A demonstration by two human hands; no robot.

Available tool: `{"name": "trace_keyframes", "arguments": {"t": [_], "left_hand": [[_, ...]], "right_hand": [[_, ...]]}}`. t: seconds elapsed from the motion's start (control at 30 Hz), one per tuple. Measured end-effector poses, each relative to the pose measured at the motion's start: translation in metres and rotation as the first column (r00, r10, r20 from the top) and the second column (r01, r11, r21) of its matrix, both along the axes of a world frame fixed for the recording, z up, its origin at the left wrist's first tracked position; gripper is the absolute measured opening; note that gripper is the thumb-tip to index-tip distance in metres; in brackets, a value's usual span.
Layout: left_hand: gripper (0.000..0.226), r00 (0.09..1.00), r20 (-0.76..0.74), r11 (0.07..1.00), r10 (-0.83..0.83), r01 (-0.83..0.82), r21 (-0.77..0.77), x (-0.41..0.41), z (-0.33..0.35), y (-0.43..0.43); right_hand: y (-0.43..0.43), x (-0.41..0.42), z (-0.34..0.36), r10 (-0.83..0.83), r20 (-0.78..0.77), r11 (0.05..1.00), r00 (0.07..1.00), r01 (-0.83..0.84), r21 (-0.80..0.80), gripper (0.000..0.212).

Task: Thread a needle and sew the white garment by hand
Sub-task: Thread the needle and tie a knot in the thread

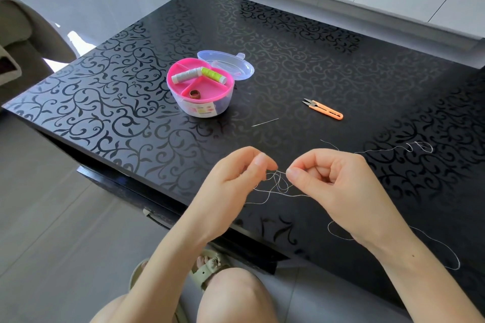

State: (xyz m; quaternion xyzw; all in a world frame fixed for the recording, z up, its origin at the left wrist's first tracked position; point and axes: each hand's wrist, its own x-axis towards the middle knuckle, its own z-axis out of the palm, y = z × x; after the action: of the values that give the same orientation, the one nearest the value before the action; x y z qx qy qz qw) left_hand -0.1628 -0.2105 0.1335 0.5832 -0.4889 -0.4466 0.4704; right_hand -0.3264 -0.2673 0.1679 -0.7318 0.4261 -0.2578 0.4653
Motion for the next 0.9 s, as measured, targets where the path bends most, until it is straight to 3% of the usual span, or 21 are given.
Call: {"name": "trace_keyframes", "arguments": {"t": [0.2,0.43,0.57,0.7,0.8,0.9], "left_hand": [[0.060,0.993,0.052,0.994,0.110,-0.110,0.001,-0.007,0.006,-0.002],[0.059,0.999,0.030,0.999,0.045,-0.046,0.002,-0.017,0.008,-0.003],[0.058,0.978,0.043,0.978,0.204,-0.205,0.031,-0.010,0.004,-0.009],[0.030,0.865,0.386,0.940,0.321,-0.340,-0.022,0.010,-0.008,-0.049],[0.016,0.737,0.620,0.957,0.269,-0.277,-0.086,0.023,-0.025,-0.099],[0.019,0.626,0.763,0.984,0.164,-0.152,-0.088,0.025,-0.040,-0.138]], "right_hand": [[-0.001,-0.001,0.000,0.014,0.052,0.998,0.999,-0.018,0.065,0.014],[-0.003,-0.002,-0.002,0.048,0.047,0.997,0.998,-0.051,0.063,0.014],[-0.006,-0.003,-0.006,0.000,0.123,0.992,0.992,-0.015,0.122,0.009],[-0.019,-0.004,-0.018,-0.134,0.249,0.945,0.959,0.048,0.324,0.012],[-0.033,-0.004,-0.028,-0.238,0.320,0.865,0.917,0.050,0.499,0.012],[-0.045,-0.004,-0.038,-0.344,0.342,0.787,0.874,0.070,0.613,0.023]]}}
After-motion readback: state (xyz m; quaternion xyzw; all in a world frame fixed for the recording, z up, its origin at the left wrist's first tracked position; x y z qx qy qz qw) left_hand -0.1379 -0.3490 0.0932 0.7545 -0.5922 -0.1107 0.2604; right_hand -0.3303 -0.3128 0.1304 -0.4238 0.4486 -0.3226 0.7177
